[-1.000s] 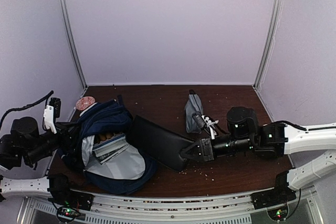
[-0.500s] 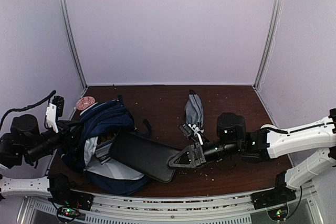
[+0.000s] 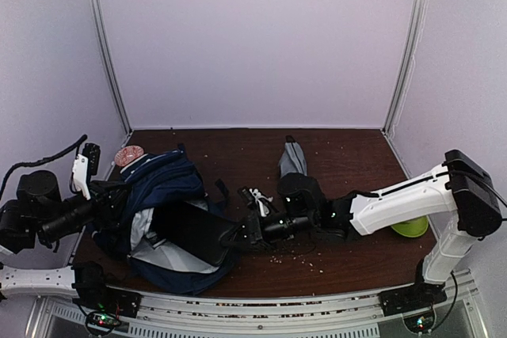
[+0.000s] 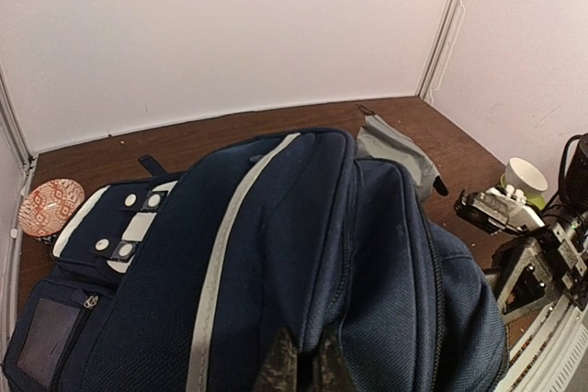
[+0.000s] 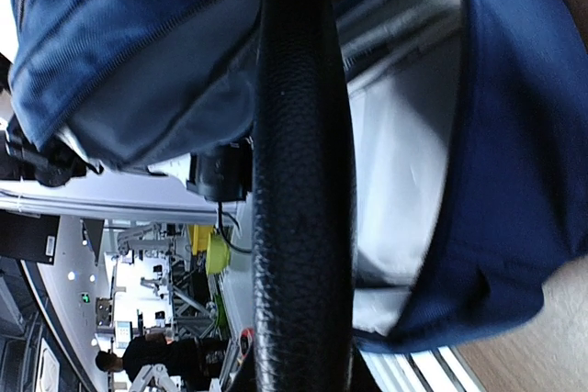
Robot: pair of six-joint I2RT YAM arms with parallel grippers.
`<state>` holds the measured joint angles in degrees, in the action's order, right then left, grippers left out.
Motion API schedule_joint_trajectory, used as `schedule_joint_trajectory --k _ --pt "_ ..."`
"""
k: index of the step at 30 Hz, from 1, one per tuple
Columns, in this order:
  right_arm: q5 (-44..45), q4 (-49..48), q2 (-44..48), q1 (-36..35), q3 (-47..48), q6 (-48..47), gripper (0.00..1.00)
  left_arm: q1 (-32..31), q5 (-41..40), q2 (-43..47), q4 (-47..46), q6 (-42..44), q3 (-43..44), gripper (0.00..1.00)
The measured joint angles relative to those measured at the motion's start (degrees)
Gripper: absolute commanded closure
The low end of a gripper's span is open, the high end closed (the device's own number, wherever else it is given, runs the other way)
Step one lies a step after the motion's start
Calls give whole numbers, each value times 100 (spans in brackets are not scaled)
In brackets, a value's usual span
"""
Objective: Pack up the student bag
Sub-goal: Place the stationery in the student bag.
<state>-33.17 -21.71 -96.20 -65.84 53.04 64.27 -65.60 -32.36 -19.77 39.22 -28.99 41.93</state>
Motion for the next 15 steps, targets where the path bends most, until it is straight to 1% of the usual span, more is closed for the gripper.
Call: schedule_joint_trajectory --k 4,9,15 --pt "247 116 -289 -83 614 -118 100 4 50 -7 -26 -4 0 100" --pt "417 216 -883 -372 1469 -258 100 9 116 -98 -153 -15 0 100" --pt "629 166 -1757 -575 1926 -212 100 39 157 -245 -378 -164 -22 100"
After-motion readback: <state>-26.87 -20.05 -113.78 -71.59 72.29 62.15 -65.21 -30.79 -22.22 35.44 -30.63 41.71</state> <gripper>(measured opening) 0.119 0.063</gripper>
